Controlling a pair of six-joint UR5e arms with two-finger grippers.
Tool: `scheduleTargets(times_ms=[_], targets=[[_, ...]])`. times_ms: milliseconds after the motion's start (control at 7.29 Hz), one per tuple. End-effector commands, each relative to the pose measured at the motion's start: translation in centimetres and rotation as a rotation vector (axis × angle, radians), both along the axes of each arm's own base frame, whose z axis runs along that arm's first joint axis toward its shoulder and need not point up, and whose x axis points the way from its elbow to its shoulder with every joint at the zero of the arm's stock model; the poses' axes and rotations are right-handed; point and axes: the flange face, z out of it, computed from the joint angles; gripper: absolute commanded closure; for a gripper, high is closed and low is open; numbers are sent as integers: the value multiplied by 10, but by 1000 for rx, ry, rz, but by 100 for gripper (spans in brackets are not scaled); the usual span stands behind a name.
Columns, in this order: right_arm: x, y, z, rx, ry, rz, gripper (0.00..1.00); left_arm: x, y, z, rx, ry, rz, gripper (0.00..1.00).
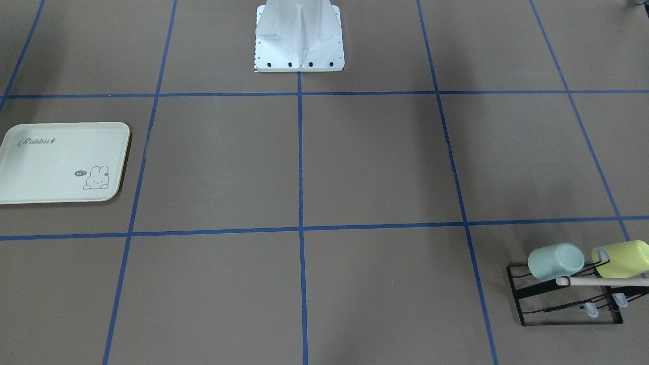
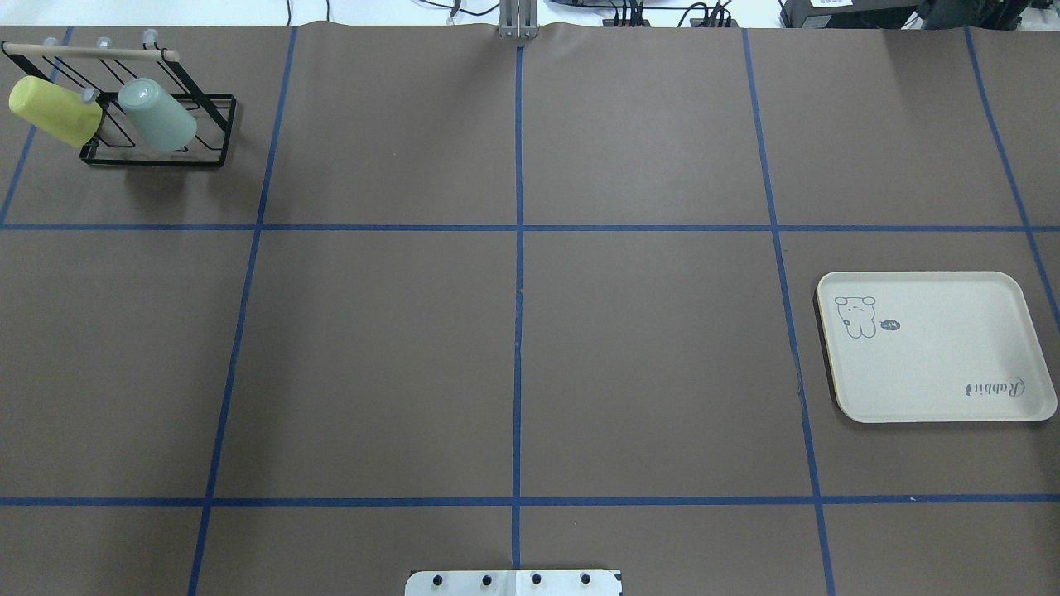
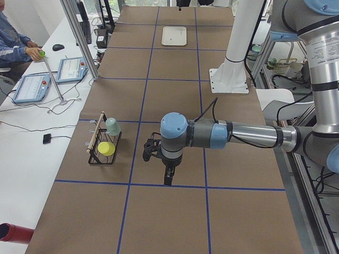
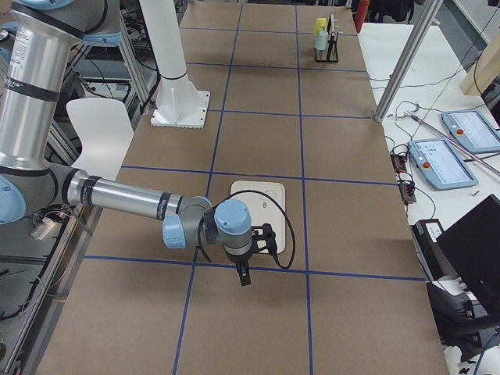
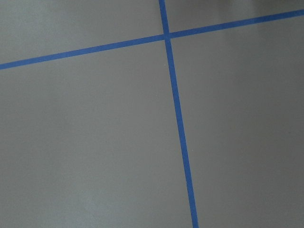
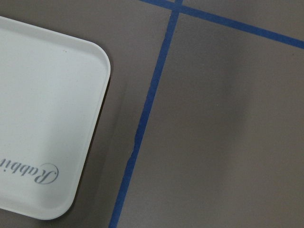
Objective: Left arm grabs green cup and hands to right arm on tray
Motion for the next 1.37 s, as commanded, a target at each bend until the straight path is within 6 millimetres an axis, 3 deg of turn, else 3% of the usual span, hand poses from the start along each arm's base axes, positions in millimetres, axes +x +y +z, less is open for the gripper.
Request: scheduleTargets(times_ms=[0,274,411,686,960,1097,1234], targets=[[0,0,0,0,0,0,0,2,-1,-2,4,0,5,0],[0,-1,-2,6,-1,0,0,1,-4,-5,34,-6,0,0],[-1,-12,-11,43,0,0,0,1,-11,-7,64,-10,-3,0],[-2,-24,-25,197,-16,14,0,1,-29,-31,154,-7,-9,0],[-4,-48,-76,229,-54,98,0,1,-99,-84,394,-7,-10,0],[-5,-57,-88,254,-64,96,0,3,-120,-95,453,6,-5,0],[-10,-86,-118,314,-83,90,0,6,-138,-86,471,7,1,0]])
